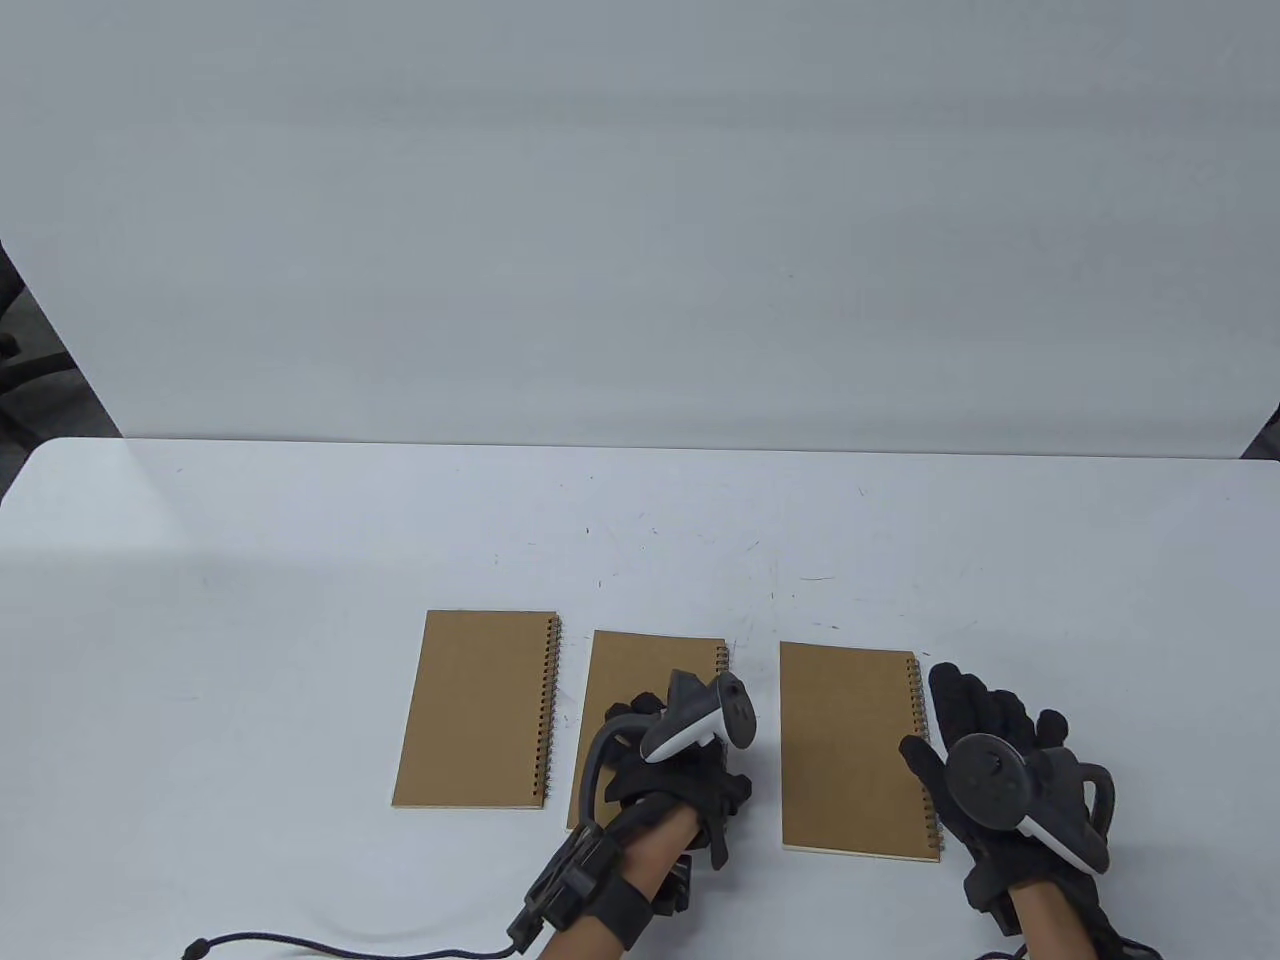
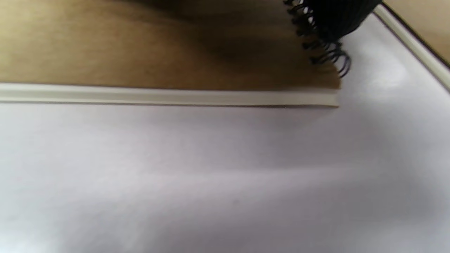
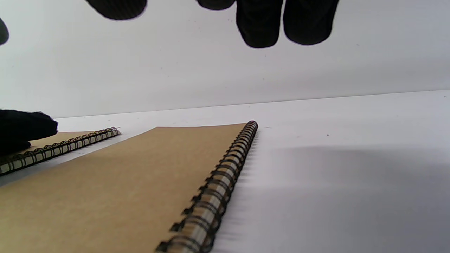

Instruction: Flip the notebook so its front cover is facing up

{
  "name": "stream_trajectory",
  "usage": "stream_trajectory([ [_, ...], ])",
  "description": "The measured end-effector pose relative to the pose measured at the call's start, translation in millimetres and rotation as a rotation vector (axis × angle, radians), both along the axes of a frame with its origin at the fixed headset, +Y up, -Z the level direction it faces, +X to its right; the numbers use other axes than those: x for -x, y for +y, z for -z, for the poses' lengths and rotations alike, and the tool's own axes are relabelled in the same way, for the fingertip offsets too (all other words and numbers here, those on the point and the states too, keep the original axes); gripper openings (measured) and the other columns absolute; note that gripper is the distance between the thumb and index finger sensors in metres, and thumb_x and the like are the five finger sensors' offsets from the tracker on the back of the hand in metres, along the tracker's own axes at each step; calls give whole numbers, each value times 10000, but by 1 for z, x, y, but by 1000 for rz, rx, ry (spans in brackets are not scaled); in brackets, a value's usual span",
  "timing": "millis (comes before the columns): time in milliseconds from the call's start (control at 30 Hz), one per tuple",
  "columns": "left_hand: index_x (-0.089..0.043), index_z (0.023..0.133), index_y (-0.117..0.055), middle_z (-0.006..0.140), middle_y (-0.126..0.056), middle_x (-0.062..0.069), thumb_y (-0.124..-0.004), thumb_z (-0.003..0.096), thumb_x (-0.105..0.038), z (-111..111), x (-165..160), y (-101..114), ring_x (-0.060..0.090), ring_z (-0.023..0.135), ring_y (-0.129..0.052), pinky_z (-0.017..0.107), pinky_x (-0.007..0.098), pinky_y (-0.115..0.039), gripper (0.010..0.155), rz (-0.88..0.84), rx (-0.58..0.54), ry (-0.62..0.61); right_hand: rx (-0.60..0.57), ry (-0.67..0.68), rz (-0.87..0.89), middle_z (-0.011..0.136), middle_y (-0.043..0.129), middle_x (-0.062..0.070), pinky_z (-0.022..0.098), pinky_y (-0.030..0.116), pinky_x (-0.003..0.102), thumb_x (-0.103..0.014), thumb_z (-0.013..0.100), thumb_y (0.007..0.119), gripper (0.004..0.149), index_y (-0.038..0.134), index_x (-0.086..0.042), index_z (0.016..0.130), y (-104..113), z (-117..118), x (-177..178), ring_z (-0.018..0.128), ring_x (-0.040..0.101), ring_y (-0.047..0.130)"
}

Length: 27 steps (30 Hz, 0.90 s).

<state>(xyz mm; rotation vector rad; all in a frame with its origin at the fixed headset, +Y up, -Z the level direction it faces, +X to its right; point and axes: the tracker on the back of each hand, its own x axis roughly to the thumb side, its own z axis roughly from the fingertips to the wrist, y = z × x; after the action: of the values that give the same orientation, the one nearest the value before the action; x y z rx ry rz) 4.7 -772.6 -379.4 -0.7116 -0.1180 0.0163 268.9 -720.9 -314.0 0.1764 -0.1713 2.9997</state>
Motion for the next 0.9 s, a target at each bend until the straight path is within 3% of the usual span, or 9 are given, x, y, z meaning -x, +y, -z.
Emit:
stream_trajectory([
  [200,-39,1035,82,1005,-166,522,-688,559,-401,6,-15,2,804,874,-303,634,755,-506,975,76,-47,14,16,-3,-12,1137,611,279,594,388,799,-509,556,561,742,358,-67,1118,-3,0,0,957,571,624],
  [367,-53,1034,67,1023,-277,496,-674,539,-267,8,-20,6,769,881,-446,637,677,-620,916,144,-101,7,23,-8,-4,1135,613,284,594,387,799,-507,557,562,741,359,-66,1117,-4,1,-1,956,571,627],
  [467,-69,1055,10,1049,-478,419,-675,545,-169,10,-9,23,674,896,-648,616,592,-748,859,114,-198,18,25,-6,-7,1136,611,281,594,387,799,-506,557,563,741,359,-66,1117,-3,1,-1,956,569,627],
  [533,-75,1054,19,1068,-497,388,-671,555,-146,9,0,37,650,917,-673,620,583,-753,854,31,-192,62,26,-4,-8,1136,612,283,594,387,799,-505,557,563,740,360,-65,1117,-3,1,0,955,570,629],
  [800,-81,1063,19,1049,-606,283,-663,555,-110,0,45,110,436,811,-907,531,428,-884,850,-151,-379,145,40,-4,-13,1136,612,283,593,386,800,-504,557,563,739,360,-66,1117,-4,1,0,955,569,630],
  [900,-78,1061,24,1013,-617,266,-663,560,-129,-1,68,111,368,738,-918,470,378,-911,853,-347,-381,246,43,-5,-12,1135,614,283,593,385,801,-504,557,564,739,359,-67,1117,-4,1,0,956,568,629],
])
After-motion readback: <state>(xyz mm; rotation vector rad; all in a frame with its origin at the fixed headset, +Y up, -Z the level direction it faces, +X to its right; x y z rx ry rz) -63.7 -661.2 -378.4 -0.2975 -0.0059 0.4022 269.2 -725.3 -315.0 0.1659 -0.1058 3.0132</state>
